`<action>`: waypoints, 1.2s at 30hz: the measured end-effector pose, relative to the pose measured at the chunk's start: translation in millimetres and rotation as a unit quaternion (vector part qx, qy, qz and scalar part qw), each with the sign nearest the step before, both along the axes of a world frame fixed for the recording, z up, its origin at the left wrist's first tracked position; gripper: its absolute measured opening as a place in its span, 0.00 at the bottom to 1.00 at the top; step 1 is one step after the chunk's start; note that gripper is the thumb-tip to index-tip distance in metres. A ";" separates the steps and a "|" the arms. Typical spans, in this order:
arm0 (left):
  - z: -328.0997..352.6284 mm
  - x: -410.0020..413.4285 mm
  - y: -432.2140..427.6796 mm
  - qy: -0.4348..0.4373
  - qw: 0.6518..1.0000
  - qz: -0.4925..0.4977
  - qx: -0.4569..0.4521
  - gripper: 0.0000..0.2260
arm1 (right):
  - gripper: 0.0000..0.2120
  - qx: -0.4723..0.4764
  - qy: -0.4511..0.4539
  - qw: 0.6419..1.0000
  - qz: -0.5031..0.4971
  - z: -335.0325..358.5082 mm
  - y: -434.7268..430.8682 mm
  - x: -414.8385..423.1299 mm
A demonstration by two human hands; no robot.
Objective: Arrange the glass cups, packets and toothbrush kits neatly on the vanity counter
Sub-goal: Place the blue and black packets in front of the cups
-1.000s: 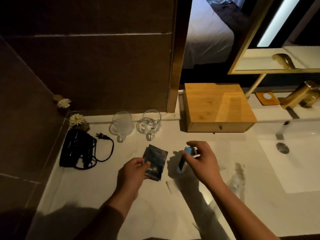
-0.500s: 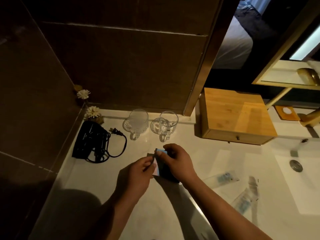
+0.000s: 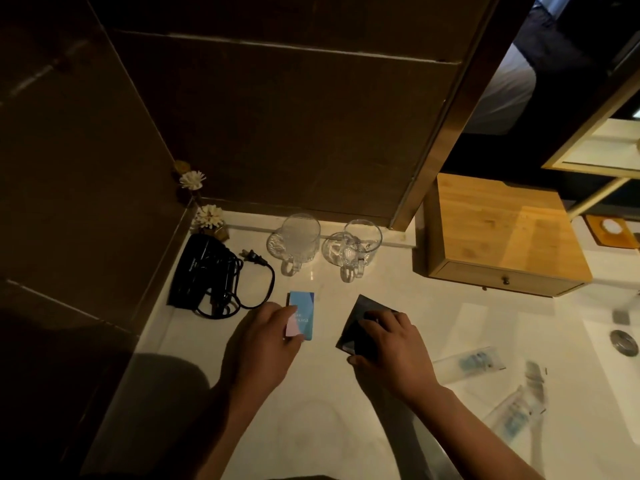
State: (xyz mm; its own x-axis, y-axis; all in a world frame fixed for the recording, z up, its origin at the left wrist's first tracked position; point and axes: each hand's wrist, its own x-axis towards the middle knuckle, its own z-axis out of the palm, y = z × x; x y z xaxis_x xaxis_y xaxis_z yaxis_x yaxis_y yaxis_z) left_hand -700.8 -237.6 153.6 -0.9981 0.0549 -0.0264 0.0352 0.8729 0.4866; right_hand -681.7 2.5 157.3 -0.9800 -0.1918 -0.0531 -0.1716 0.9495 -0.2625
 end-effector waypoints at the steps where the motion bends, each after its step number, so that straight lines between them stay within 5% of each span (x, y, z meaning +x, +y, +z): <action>1: -4.5 -1.1 -1.2 0.013 0.999 -0.037 -0.018 0.25 | 0.29 0.003 0.006 1.000 0.005 -1.1 1.0 0.0; 8: -22.3 -12.4 -5.3 0.024 0.988 -0.140 -0.058 0.22 | 0.21 -0.027 0.012 0.999 0.036 -2.1 0.1 -3.2; 19: -23.6 -20.0 -7.3 0.055 0.970 -0.209 -0.107 0.21 | 0.22 -0.040 0.003 0.999 0.024 -5.6 2.1 -5.6; 36: -28.9 -41.8 -5.5 0.079 0.972 -0.187 -0.120 0.22 | 0.19 -0.085 0.004 0.996 0.027 -5.4 -10.8 -40.1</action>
State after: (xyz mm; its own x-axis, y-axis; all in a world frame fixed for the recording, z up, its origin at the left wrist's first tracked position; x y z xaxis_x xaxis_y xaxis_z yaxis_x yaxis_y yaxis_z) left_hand -742.6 -243.1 124.7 -0.9022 0.4259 0.0690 0.4296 0.8721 0.2342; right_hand -721.8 -8.3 151.9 -0.9682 -0.2500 -0.0065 -0.2246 0.8807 -0.4171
